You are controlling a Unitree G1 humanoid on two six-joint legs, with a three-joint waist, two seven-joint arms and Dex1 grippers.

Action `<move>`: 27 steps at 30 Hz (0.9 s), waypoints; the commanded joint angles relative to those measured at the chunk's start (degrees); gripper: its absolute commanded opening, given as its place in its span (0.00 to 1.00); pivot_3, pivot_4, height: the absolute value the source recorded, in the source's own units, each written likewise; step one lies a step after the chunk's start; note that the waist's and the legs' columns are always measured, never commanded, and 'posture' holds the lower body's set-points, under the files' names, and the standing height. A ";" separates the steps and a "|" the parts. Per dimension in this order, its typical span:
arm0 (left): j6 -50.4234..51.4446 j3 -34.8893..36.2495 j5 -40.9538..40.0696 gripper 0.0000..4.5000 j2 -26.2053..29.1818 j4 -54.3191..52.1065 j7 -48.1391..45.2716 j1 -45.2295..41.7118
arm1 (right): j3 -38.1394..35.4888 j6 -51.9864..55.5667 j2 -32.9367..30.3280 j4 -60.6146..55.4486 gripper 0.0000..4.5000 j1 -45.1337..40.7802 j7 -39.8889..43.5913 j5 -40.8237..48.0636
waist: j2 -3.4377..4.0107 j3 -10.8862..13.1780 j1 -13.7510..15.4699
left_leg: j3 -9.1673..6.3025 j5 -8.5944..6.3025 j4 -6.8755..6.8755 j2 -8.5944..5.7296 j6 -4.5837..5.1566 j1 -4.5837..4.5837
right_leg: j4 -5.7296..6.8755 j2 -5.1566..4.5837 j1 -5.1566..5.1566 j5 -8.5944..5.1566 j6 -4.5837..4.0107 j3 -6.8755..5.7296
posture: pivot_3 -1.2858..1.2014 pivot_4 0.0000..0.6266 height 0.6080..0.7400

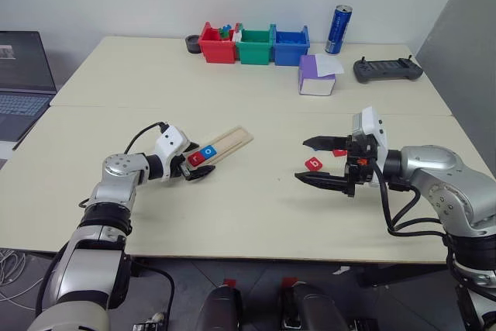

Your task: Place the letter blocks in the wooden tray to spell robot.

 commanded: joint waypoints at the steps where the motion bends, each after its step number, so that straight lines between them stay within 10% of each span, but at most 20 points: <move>1: 0.80 -1.79 1.51 0.91 0.15 0.20 -1.94 1.81 | -1.00 -0.04 -0.42 -2.07 1.00 0.08 -0.59 1.04 | 0.00 0.00 -0.03 | 0.00 0.00 0.00 0.00 0.00 0.01 | 0.00 0.00 0.01 0.00 0.00 0.00 | 0.52 0.24 1.00; 4: 0.13 -1.88 1.86 0.75 0.42 0.20 -2.03 2.25 | -1.17 0.12 -0.43 -2.27 1.00 0.15 -0.79 1.13 | 0.00 -0.01 -0.11 | 0.00 0.00 0.01 0.00 0.00 0.04 | 0.00 0.00 0.03 0.00 0.00 0.00 | 0.52 0.24 1.00; 27: -6.85 -13.13 2.02 0.75 -3.52 -11.86 -22.63 3.16 | -7.91 -0.39 -11.26 -10.13 1.00 17.02 0.33 2.33 | -0.05 -0.10 0.79 | -0.06 -0.02 0.05 -0.07 0.03 0.12 | -0.09 -0.03 0.25 -0.01 0.00 -0.02 | 0.52 0.24 1.00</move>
